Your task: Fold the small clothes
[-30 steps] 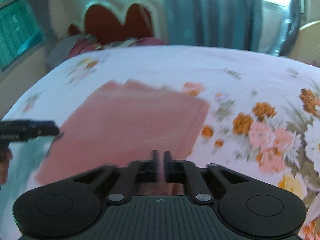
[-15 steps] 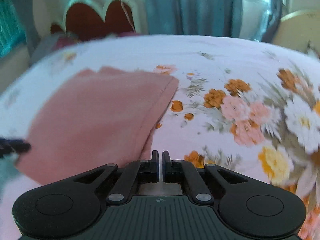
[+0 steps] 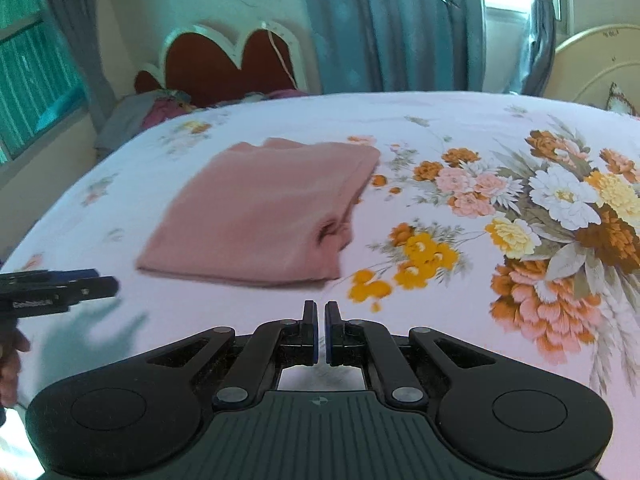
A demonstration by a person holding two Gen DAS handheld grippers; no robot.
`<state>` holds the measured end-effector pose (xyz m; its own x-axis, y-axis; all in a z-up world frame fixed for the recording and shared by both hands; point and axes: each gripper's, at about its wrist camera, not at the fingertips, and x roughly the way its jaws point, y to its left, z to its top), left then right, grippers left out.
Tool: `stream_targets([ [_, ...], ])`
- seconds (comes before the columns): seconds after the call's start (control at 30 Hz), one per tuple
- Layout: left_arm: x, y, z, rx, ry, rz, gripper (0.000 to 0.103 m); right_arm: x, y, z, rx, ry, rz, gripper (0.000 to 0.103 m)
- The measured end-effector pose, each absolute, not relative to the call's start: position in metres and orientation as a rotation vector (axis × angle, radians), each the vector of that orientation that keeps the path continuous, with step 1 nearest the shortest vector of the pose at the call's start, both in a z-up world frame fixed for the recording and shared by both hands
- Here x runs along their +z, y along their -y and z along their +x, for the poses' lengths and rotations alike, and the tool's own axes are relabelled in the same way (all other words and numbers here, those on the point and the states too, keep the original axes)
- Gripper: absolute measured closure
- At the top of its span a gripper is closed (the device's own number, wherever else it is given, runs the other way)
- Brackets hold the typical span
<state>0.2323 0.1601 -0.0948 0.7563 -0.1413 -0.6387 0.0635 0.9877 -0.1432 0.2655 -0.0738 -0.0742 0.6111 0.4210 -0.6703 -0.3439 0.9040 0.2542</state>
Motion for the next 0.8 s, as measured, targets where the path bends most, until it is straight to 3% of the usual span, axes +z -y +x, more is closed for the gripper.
stream_targets([
  [0.17,-0.078,-0.146,0.197,-0.114,-0.659,-0.112,0.036,-0.059,0.072,0.230,0.448,-0.774,0.086,0.100],
  [0.27,-0.070,-0.140,0.176,-0.105,-0.634,-0.101,0.029,-0.052,0.074,0.214,0.436,-0.758,0.085,0.100],
  [0.33,-0.064,-0.136,0.161,-0.094,-0.612,-0.090,0.017,-0.046,0.076,0.204,0.424,-0.743,0.088,0.100],
  [0.37,-0.062,-0.133,0.154,-0.088,-0.599,-0.083,0.014,-0.044,0.077,0.200,0.418,-0.737,0.089,0.094],
  [0.4,-0.059,-0.131,0.148,-0.079,-0.585,-0.075,0.006,-0.040,0.077,0.194,0.407,-0.728,0.090,0.056],
  [0.43,-0.056,-0.129,0.142,-0.066,-0.569,-0.066,0.000,-0.037,0.078,0.188,0.393,-0.708,0.091,0.026],
  [0.47,-0.053,-0.127,0.135,-0.054,-0.553,-0.058,0.000,-0.032,0.079,0.180,0.386,-0.663,0.091,0.002],
  [0.8,-0.023,-0.102,0.074,-0.029,-0.488,-0.027,0.000,-0.004,0.082,0.116,0.310,-0.604,0.091,0.000],
])
